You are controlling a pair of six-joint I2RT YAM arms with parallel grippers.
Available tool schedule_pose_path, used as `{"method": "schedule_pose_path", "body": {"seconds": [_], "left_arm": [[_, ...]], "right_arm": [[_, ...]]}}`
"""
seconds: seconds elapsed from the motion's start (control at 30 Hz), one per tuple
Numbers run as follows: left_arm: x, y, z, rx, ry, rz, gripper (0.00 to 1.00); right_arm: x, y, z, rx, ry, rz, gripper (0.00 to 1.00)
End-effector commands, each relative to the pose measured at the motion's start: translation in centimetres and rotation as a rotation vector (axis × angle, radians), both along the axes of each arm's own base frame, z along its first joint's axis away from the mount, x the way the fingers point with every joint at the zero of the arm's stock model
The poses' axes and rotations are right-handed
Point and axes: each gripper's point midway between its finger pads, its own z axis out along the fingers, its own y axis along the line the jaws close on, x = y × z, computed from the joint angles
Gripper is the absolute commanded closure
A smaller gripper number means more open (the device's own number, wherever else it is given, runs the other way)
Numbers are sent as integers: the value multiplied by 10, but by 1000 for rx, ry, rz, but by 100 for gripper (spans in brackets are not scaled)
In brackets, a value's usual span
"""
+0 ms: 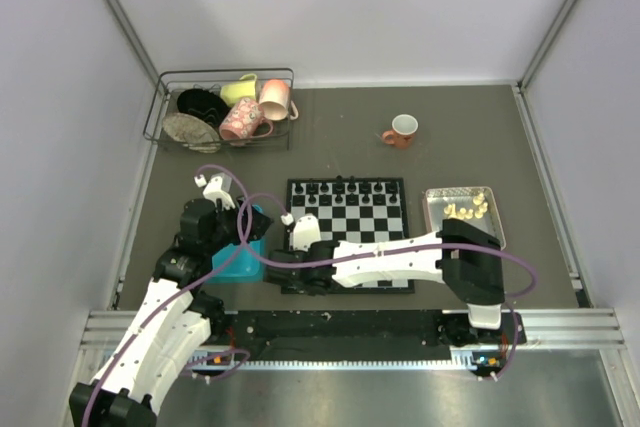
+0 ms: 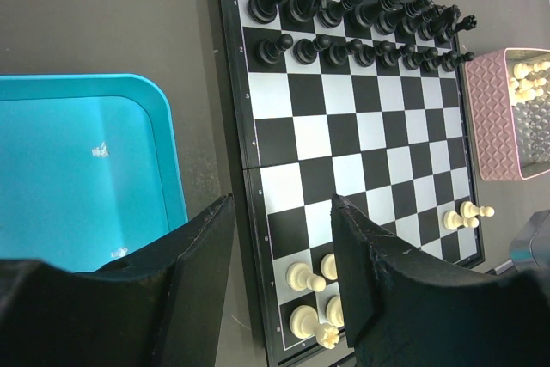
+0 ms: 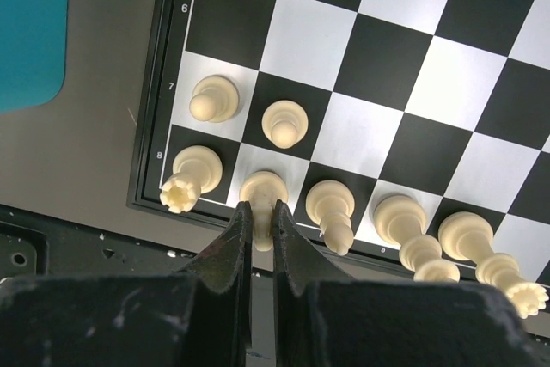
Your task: Set up the chess pieces on the board
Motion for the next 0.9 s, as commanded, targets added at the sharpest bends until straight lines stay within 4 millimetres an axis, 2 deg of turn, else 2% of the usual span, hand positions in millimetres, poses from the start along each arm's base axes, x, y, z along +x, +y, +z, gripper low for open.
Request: {"method": "schedule_pose_path", "body": {"seconds": [0.0, 0.57, 0.87], "left_arm": [[4, -1, 6, 2, -35, -12, 46], [4, -1, 6, 2, -35, -11, 46], [5, -1, 6, 1, -36, -12, 46]], "right_arm": [[7, -2, -4, -4, -11, -14, 100], [10, 1, -9, 0, -8, -6, 100], [9, 3, -7, 6, -8, 6, 89]]}}
